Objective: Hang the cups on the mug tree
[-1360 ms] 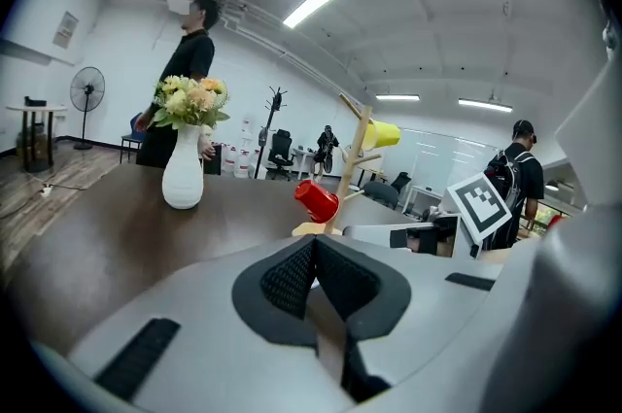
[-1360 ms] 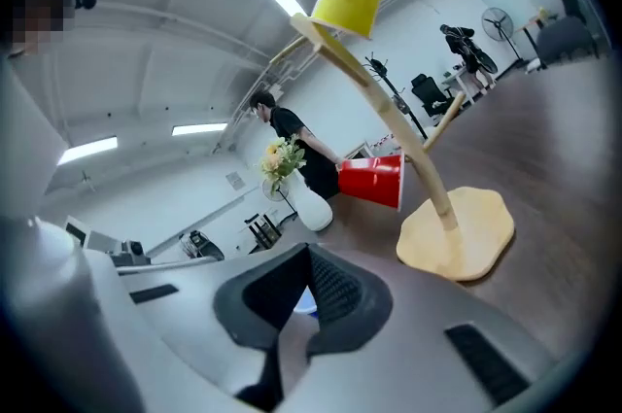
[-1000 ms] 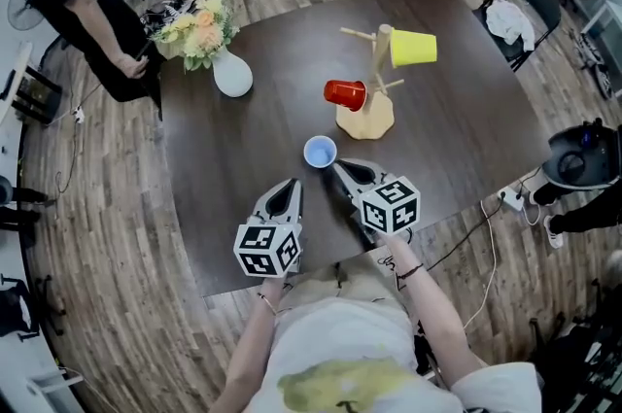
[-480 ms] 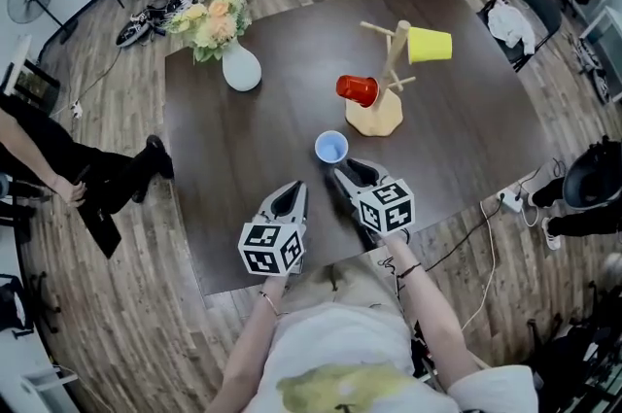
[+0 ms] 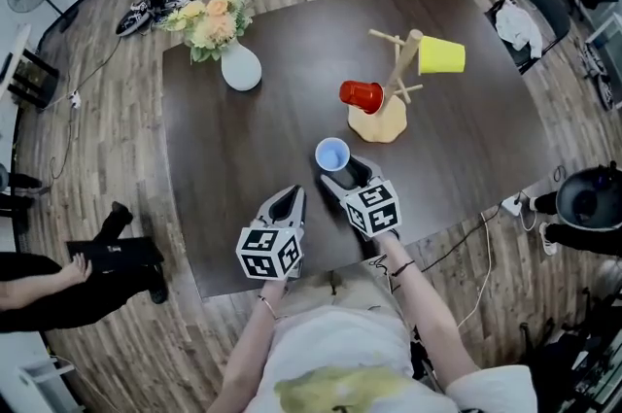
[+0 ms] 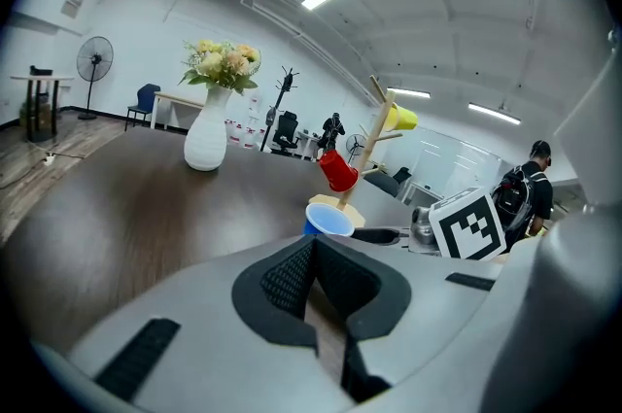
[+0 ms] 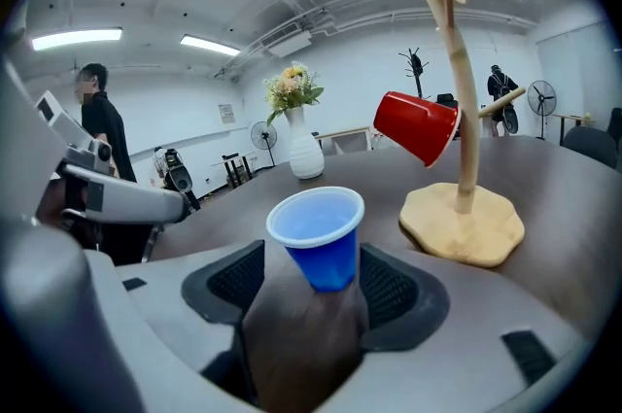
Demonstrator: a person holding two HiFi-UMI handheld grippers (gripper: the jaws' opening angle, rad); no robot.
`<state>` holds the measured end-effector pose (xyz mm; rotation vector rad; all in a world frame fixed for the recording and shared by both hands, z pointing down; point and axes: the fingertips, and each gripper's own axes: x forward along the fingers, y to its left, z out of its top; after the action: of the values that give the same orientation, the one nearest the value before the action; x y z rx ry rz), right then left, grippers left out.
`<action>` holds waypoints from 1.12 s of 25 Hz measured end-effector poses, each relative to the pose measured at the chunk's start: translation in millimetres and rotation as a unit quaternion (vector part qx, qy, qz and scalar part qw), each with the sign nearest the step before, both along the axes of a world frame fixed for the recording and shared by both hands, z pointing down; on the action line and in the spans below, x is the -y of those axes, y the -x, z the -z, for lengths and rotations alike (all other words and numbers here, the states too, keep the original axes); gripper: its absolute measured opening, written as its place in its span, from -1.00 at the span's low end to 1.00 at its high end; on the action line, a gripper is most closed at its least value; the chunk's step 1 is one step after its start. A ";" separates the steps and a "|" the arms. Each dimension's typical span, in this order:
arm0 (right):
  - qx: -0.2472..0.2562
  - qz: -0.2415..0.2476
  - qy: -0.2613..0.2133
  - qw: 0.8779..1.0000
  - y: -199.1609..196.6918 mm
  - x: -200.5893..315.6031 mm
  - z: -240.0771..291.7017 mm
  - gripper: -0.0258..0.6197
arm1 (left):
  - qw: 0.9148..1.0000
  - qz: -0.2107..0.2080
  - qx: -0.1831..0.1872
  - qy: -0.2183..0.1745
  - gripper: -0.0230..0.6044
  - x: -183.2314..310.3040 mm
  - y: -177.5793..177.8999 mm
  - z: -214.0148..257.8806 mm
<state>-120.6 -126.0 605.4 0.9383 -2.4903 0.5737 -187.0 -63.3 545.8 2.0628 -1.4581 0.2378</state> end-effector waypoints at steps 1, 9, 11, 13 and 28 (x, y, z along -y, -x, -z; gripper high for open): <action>-0.002 0.006 -0.001 1.000 3.5 1.1 -2.2 0.00 | 1.000 0.002 0.000 0.002 -0.88 1.0 0.0 -1.4; -0.027 0.009 -0.023 0.999 17.1 19.6 -12.4 0.14 | 1.000 0.019 0.001 0.014 -0.87 9.6 6.0 -9.0; -0.033 0.013 -0.030 0.999 20.4 22.3 -14.6 0.15 | 1.000 0.022 0.001 0.016 -0.88 11.1 7.2 -10.1; -0.040 0.015 -0.035 0.998 22.4 24.7 -16.3 0.16 | 1.000 0.024 0.001 0.017 -0.88 12.6 7.8 -11.0; -0.017 0.003 -0.045 0.999 25.5 30.9 1.4 0.06 | 0.999 0.035 0.006 0.009 -0.88 17.2 14.9 -3.2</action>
<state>-146.1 -156.9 604.0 0.9653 -2.5054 0.4420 -201.9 -80.5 549.0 1.9951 -1.5266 0.2363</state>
